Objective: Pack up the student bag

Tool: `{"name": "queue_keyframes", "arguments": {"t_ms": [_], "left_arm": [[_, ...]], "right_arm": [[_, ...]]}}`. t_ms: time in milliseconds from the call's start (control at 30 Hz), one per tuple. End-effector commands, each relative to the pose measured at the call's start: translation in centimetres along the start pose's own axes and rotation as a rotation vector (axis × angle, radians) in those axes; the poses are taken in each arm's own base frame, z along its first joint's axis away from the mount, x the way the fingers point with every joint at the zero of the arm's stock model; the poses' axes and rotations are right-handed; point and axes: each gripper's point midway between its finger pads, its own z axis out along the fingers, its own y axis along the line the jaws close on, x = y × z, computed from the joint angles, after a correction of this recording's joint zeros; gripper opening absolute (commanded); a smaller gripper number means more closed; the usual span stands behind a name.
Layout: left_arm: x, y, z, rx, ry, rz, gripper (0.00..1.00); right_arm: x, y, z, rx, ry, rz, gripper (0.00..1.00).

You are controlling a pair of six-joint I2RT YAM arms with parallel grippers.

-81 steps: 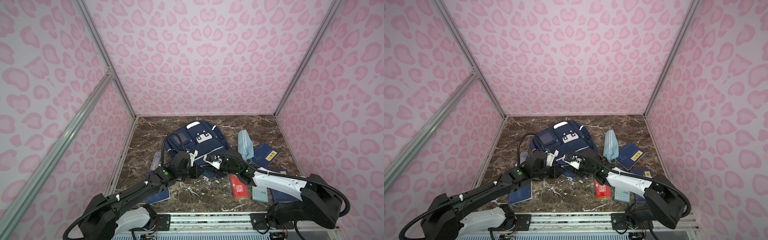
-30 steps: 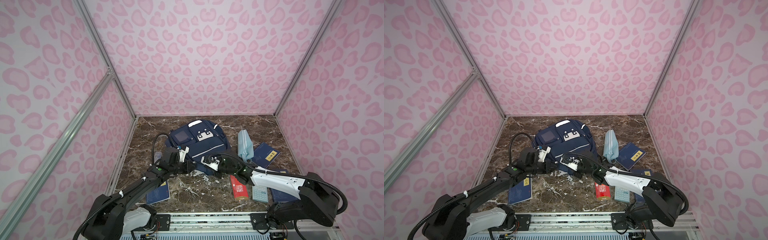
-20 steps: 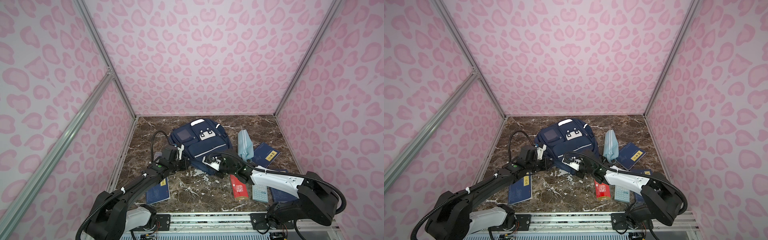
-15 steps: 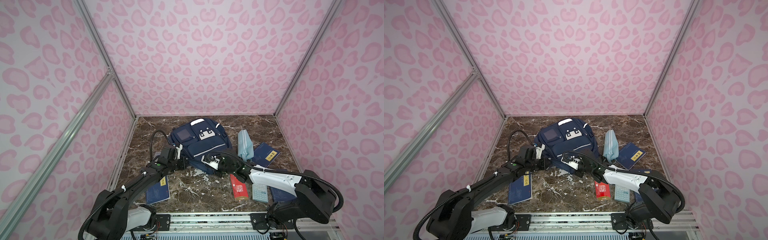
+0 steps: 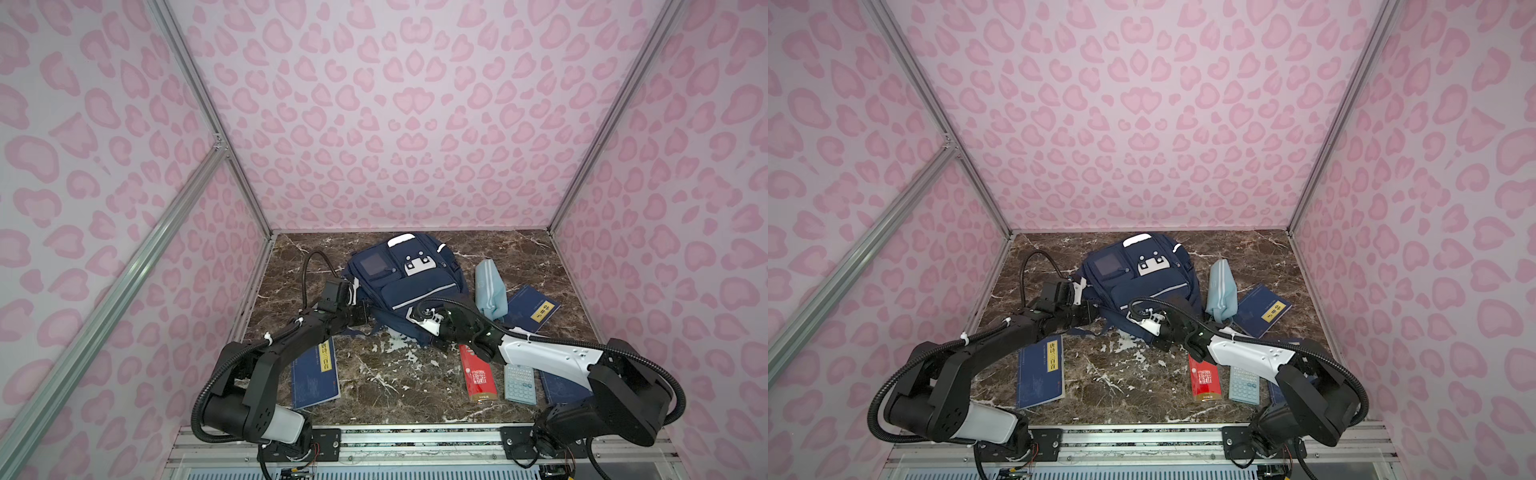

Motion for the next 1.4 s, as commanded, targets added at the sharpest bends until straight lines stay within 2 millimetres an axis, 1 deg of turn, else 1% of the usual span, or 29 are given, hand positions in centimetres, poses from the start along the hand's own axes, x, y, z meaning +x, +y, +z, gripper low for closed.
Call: {"name": "queue_keyframes", "arguments": {"t_ms": [0, 67, 167, 367, 467, 533, 567, 633, 667, 733, 767, 800, 833, 867, 933, 967, 1033, 1067, 1133, 1167, 1233, 1300, 1367], "left_arm": [[-3.6, 5.6, -1.0, -0.288, -0.174, -0.028, 0.12], [-3.1, 5.9, -1.5, -0.300, -0.186, -0.037, 0.12], [-1.9, 6.7, -2.3, -0.333, -0.174, -0.031, 0.11], [2.1, 5.6, -3.3, -0.226, -0.131, -0.066, 0.13], [3.4, 4.1, -4.0, -0.147, -0.122, -0.073, 0.17], [3.8, 3.0, -4.5, -0.091, -0.123, -0.082, 0.21], [3.9, 2.8, -4.8, -0.080, -0.124, -0.081, 0.23], [3.8, 2.2, -5.6, -0.065, -0.135, -0.069, 0.27], [3.8, 2.1, -5.9, -0.066, -0.134, -0.064, 0.32], [3.7, 1.9, -6.7, -0.059, -0.147, -0.065, 0.52], [3.7, 1.5, -7.0, -0.042, -0.153, -0.064, 0.60], [3.6, 0.9, -7.4, -0.021, -0.164, -0.059, 0.68], [3.5, 0.3, -7.9, -0.003, -0.172, -0.051, 0.76], [3.5, -0.4, -8.2, 0.017, -0.178, -0.038, 0.82], [3.2, -2.9, -9.2, 0.090, -0.201, 0.010, 0.92], [3.1, -4.3, -9.7, 0.128, -0.207, 0.040, 0.96], [3.5, -7.4, -10.8, 0.203, -0.199, 0.122, 0.99], [3.7, -8.4, -11.2, 0.219, -0.194, 0.146, 0.99], [4.0, -10.3, -11.9, 0.261, -0.194, 0.181, 0.98], [4.2, -11.1, -12.2, 0.290, -0.196, 0.192, 0.98], [4.8, -12.7, -12.4, 0.352, -0.191, 0.204, 0.98], [5.6, -13.8, -12.2, 0.382, -0.175, 0.219, 0.98], [6.5, -14.7, -11.6, 0.392, -0.147, 0.251, 0.98]], "right_arm": [[3.3, -0.1, -0.3, 0.021, 0.145, 0.003, 0.00], [3.8, -0.5, -0.4, 0.037, 0.172, -0.001, 0.00], [4.6, -0.9, -0.3, 0.060, 0.203, -0.007, 0.00], [4.5, -1.2, -0.2, 0.071, 0.211, 0.002, 0.00], [3.8, -0.4, 0.2, 0.045, 0.200, -0.005, 0.01], [3.3, 0.3, 0.6, 0.020, 0.196, -0.015, 0.14], [3.3, 0.4, 0.8, 0.016, 0.204, -0.015, 0.19], [3.4, 0.4, 0.8, 0.024, 0.231, -0.010, 0.31], [3.4, 0.1, 0.6, 0.043, 0.245, 0.003, 0.36], [3.2, -0.7, -0.3, 0.094, 0.272, 0.057, 0.49], [2.8, -1.1, -0.8, 0.111, 0.268, 0.088, 0.55], [2.3, -1.3, -1.5, 0.131, 0.249, 0.123, 0.64], [1.9, -1.7, -2.1, 0.156, 0.227, 0.164, 0.77], [1.4, -2.1, -2.8, 0.184, 0.201, 0.205, 0.99], [0.6, -3.7, -4.8, 0.295, 0.140, 0.287, 1.00], [0.3, -4.6, -5.9, 0.360, 0.112, 0.333, 1.00], [0.4, -6.9, -8.9, 0.513, 0.060, 0.451, 1.00], [0.6, -7.6, -10.2, 0.573, 0.033, 0.516, 1.00], [2.3, -9.4, -13.2, 0.707, -0.014, 0.680, 1.00], [3.2, -9.9, -14.1, 0.728, -0.025, 0.742, 1.00], [4.4, -10.0, -14.8, 0.667, -0.052, 0.868, 1.00], [5.7, -9.8, -14.8, 0.605, -0.055, 0.963, 1.00], [7.0, -9.5, -14.8, 0.584, -0.022, 1.018, 1.00]]}}
